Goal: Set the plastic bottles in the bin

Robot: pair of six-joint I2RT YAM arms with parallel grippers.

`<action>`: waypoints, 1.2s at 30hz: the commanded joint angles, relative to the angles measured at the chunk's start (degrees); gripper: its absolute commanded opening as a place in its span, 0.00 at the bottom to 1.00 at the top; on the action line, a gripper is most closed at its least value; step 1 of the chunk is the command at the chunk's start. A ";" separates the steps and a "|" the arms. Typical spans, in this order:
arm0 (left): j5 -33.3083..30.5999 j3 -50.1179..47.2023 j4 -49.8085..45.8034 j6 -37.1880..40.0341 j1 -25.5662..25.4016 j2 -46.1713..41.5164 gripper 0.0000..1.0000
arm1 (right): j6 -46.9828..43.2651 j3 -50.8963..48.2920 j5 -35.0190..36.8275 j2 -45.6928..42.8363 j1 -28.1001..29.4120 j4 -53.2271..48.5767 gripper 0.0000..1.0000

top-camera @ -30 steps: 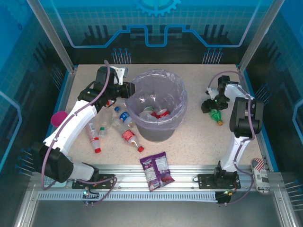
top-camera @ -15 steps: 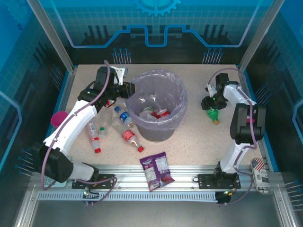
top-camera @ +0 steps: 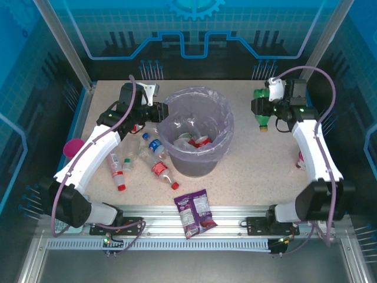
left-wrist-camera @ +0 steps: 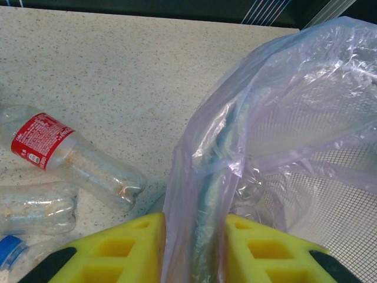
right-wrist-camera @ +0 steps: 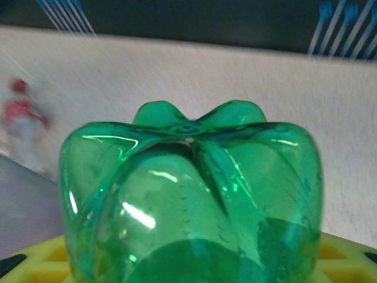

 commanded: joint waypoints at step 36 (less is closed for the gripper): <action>-5.68 4.83 3.18 -7.70 -6.05 7.47 0.30 | -0.36 6.14 4.02 12.38 37.44 0.94 0.56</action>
